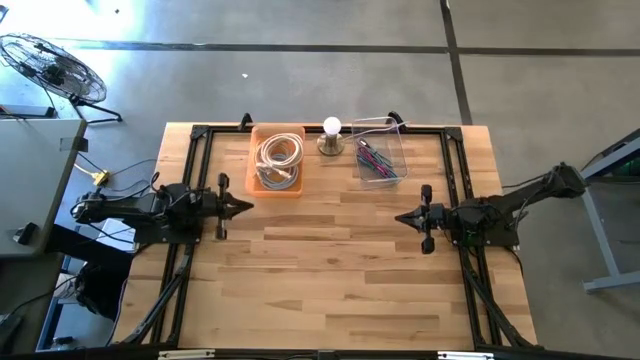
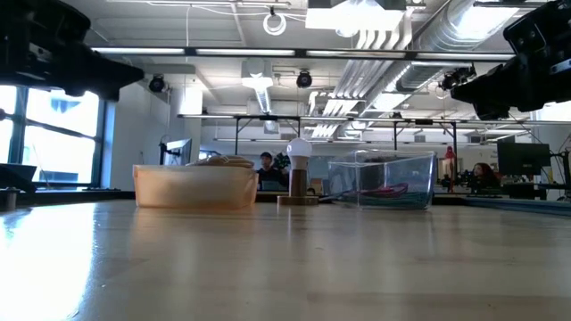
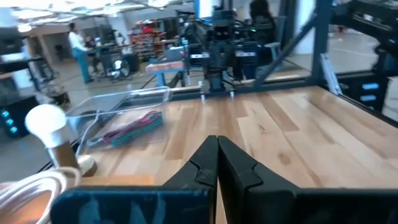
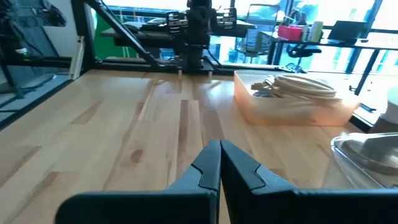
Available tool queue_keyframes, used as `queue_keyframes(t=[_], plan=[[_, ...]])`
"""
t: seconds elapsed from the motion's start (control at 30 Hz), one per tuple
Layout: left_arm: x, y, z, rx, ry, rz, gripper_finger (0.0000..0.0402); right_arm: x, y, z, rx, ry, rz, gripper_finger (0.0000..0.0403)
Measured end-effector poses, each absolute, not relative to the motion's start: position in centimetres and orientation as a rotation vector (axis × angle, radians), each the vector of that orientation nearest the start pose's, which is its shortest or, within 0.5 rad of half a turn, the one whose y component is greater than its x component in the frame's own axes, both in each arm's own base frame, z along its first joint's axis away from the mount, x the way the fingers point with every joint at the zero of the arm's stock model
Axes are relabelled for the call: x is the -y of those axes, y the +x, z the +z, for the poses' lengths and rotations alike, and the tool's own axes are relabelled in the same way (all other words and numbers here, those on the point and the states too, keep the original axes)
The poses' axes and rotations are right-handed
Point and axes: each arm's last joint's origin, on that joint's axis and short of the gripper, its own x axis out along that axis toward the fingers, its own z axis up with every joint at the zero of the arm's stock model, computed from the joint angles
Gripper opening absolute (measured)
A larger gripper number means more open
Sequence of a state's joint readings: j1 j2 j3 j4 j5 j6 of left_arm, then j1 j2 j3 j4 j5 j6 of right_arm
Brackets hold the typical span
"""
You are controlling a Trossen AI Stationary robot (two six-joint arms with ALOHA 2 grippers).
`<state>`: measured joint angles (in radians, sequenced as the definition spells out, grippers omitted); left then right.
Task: Pick & Place USB Port
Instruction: Return to Home Position
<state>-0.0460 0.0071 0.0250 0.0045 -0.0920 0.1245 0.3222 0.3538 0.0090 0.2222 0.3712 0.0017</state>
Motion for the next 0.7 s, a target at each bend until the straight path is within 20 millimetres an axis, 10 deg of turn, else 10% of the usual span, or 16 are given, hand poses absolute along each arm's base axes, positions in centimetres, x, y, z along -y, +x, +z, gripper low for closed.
queue_keyframes(t=[0.37, 0.7], plan=[[0.0, 9.6, 17.2, 0.023, 0.072, 0.12, 0.0001, -2.6, 11.3, 16.0, -0.079, -0.006, -0.222, 0.0], [0.0, 9.6, 17.2, 0.017, 0.098, 0.103, 0.0001, -3.8, 11.2, 15.7, -0.113, -0.062, 0.156, 0.0]])
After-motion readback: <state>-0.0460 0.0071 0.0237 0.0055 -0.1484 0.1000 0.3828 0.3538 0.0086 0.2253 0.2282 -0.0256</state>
